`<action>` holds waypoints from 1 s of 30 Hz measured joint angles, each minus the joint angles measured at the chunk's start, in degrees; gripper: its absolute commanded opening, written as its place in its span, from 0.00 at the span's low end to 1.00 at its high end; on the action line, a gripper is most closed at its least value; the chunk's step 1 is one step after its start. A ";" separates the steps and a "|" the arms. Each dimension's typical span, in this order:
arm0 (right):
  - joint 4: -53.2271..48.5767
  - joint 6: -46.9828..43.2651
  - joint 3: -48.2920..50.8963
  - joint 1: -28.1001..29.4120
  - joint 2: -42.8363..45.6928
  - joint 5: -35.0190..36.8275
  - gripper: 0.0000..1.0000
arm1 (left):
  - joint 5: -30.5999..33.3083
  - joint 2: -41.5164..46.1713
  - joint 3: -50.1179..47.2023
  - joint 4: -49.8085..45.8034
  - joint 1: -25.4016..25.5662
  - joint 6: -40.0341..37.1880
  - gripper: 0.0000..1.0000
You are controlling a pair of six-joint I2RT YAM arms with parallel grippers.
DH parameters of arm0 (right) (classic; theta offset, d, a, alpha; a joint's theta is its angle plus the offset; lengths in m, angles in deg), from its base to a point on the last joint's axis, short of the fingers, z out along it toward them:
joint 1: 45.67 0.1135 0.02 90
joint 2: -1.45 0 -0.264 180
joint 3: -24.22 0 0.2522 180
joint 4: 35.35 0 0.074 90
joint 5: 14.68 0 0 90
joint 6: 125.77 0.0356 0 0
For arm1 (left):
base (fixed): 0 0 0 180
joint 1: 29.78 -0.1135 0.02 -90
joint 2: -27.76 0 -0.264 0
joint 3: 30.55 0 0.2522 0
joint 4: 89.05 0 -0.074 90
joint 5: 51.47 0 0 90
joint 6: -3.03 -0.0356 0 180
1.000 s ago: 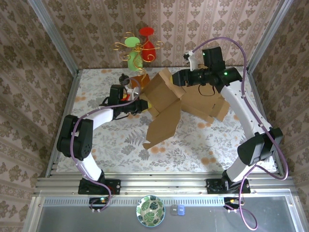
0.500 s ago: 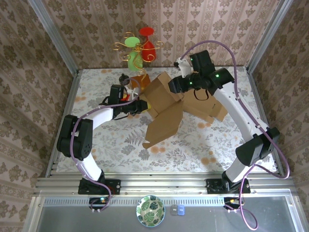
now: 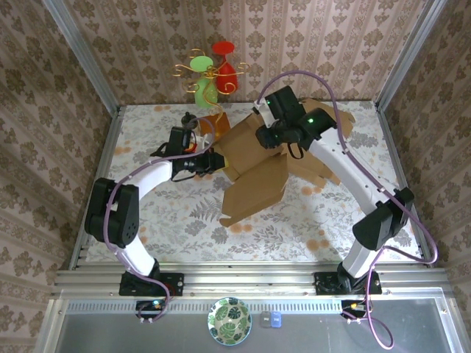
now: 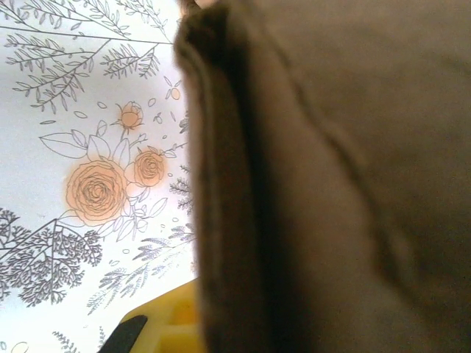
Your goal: Fold the paper box
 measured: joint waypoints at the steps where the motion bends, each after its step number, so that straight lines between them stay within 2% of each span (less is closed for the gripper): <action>1: -0.24 0.00 -0.39 0.44 -0.61 2.03 0.33 | 0.68 0.11 0.39 -1.03 0.20 -0.26 0.00; 10: -4.92 1.99 -5.14 3.65 -7.06 18.40 0.18 | 7.19 0.44 4.87 -11.13 2.60 -1.40 0.00; 15: -8.31 4.42 -8.02 4.02 -10.19 24.55 0.12 | 11.30 0.44 8.83 -16.59 4.04 -1.55 0.00; 23: -13.20 8.02 -10.62 4.20 -12.74 29.70 0.00 | 15.23 0.44 12.07 -21.68 6.58 -1.75 0.00; 30: -15.28 10.60 -11.39 4.52 -13.77 31.85 0.00 | 16.37 0.44 13.22 -23.28 7.10 -1.75 0.00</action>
